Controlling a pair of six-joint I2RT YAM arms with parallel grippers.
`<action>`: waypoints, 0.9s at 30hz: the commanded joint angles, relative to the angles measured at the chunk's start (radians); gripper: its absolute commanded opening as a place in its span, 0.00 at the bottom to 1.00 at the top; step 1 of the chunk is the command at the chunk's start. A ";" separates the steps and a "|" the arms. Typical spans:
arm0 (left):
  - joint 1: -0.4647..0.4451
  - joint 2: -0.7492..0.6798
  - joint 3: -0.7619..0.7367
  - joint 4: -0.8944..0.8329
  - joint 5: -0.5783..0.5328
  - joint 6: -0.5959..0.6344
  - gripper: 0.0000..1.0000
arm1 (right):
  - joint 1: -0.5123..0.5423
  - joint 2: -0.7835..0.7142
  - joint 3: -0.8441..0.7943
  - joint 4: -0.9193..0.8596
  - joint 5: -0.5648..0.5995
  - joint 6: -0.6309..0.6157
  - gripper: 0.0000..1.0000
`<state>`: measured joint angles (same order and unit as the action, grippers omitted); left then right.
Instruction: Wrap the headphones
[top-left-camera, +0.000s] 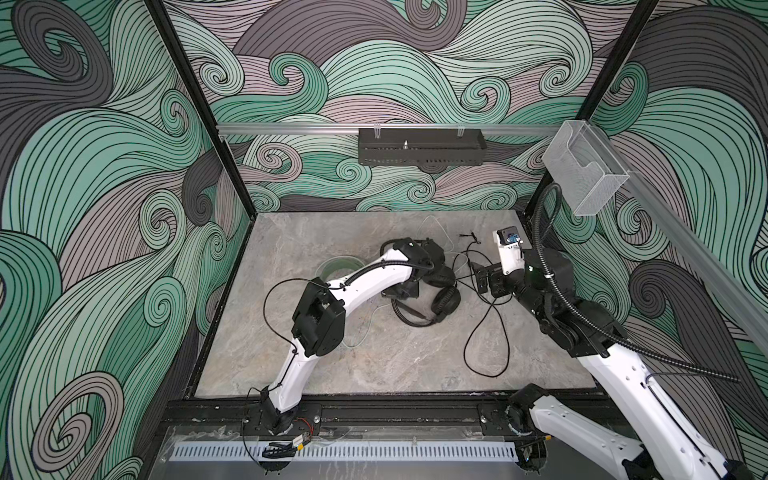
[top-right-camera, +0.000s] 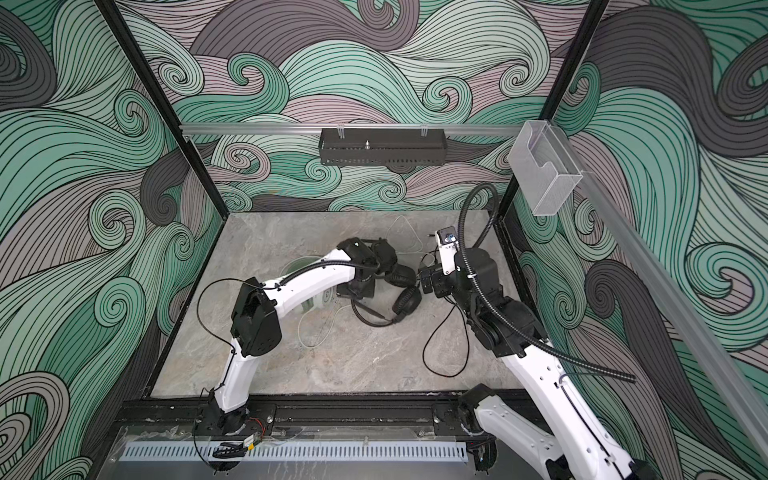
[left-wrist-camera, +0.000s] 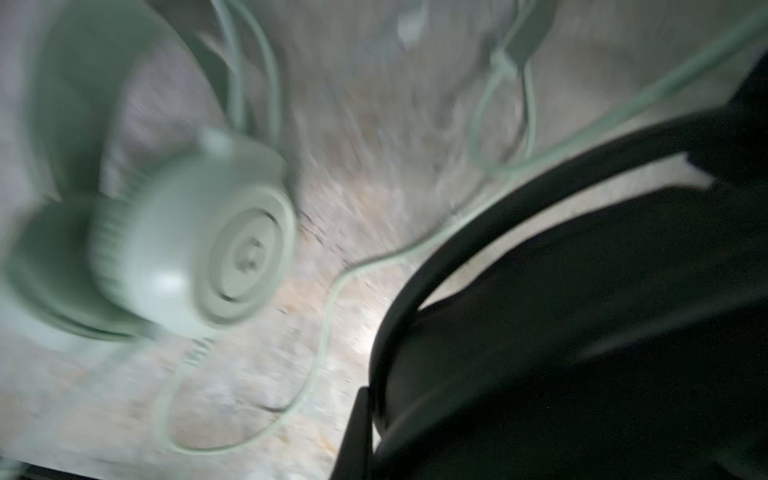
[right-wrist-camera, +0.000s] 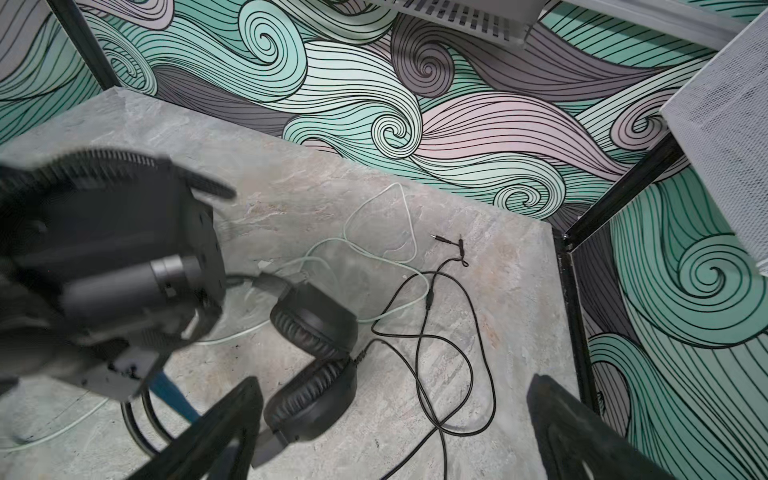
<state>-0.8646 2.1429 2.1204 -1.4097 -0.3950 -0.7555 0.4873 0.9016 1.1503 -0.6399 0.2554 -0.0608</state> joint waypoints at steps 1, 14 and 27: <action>0.009 -0.021 0.265 -0.322 -0.296 0.287 0.00 | -0.025 0.028 0.045 -0.020 -0.099 0.065 1.00; 0.009 -0.471 -0.084 0.214 -0.508 0.683 0.00 | -0.058 0.102 0.180 0.010 -0.553 0.060 1.00; 0.017 -0.862 -0.677 0.925 -0.099 1.097 0.00 | -0.023 0.218 0.288 0.008 -0.751 0.003 1.00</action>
<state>-0.8520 1.2789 1.4654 -0.7078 -0.6041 0.2897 0.4576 1.0958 1.4311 -0.6266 -0.4290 -0.0357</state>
